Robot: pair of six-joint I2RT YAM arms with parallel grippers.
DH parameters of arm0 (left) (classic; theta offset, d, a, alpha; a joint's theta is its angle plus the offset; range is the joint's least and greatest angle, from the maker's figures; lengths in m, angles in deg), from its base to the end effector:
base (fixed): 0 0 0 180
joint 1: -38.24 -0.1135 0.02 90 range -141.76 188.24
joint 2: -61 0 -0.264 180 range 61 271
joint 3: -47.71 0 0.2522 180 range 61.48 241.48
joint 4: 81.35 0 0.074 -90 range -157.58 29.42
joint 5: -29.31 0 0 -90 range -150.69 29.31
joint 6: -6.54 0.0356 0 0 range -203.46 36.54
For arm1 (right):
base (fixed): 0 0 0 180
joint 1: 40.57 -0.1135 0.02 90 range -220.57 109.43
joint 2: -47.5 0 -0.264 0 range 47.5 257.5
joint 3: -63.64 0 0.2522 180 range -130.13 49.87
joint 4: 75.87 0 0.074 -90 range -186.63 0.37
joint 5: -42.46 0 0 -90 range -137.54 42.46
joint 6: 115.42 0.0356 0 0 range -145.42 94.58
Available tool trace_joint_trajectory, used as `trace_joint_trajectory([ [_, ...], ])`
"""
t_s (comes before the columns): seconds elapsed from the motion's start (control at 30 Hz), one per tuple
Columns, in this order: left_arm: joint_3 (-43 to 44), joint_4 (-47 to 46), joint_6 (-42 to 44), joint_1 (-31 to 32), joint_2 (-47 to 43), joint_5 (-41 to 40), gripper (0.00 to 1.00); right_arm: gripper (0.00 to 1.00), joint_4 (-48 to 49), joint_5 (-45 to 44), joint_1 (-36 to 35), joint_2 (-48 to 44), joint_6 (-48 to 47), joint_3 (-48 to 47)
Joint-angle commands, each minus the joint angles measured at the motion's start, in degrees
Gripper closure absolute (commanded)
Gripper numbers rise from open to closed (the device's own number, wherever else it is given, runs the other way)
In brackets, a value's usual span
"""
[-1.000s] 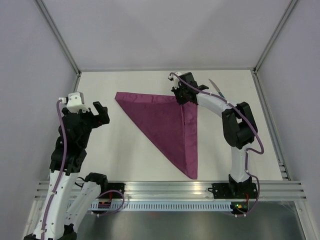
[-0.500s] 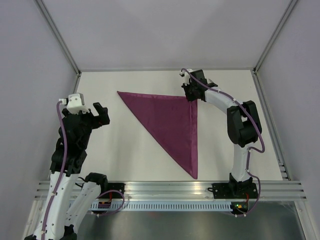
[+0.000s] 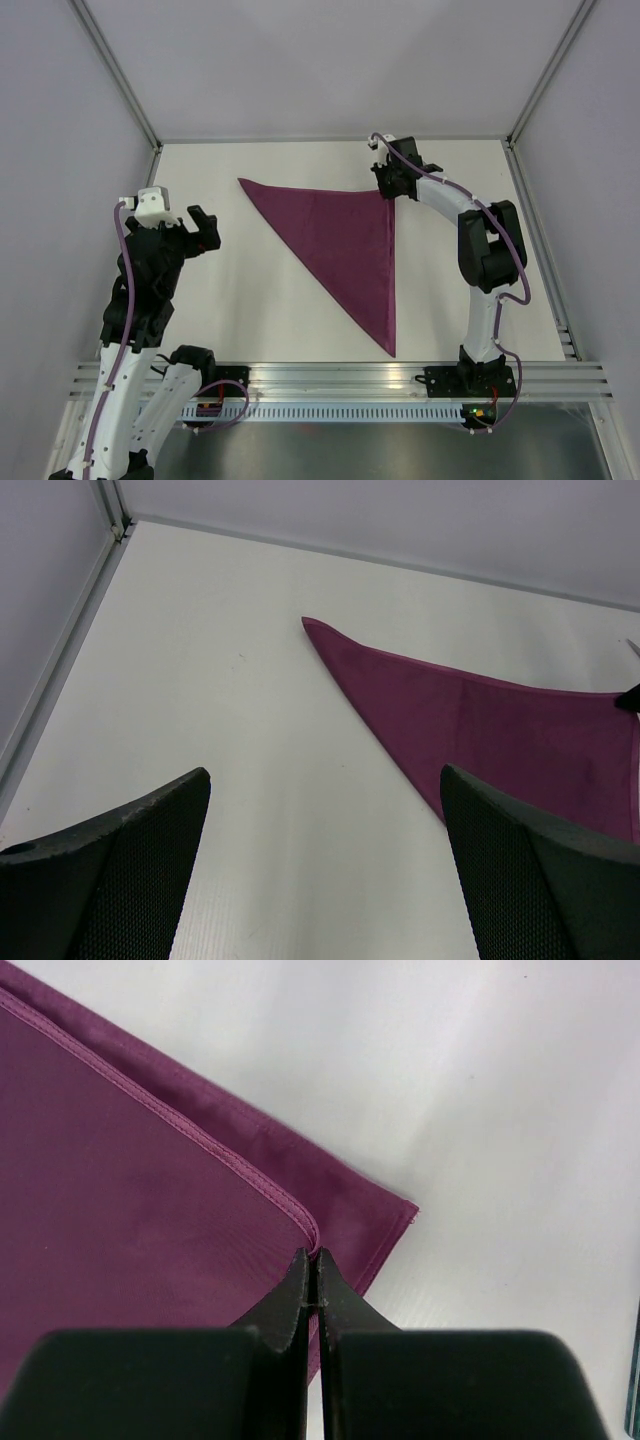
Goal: Fold the napkin, place the utensils inside, and roll it up
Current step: Fold the napkin
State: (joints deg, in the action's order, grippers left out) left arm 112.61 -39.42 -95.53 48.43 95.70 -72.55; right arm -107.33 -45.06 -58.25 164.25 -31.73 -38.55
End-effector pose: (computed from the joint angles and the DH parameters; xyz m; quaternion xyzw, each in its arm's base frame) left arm 0.1268 -0.0154 0.3685 -0.0779 0.7703 -0.0426 0.6314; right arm 0.4369 0.1409 0.2070 -0.2006 0.9051 0.0571 0.3705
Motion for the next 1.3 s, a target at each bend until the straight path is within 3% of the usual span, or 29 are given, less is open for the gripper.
trace_joint_trajectory([
  [0.0, -0.2, -2.0, 1.4, -0.3, -0.2, 1.0, 0.0, 0.99, 1.4, -1.3, 0.8, 0.3, -0.6, -0.1],
  [1.27, -0.3, -1.8, 1.5, -0.3, 0.0, 1.2, 0.0, 1.0, 1.5, -4.4, 1.8, 5.8, -2.0, -4.5],
])
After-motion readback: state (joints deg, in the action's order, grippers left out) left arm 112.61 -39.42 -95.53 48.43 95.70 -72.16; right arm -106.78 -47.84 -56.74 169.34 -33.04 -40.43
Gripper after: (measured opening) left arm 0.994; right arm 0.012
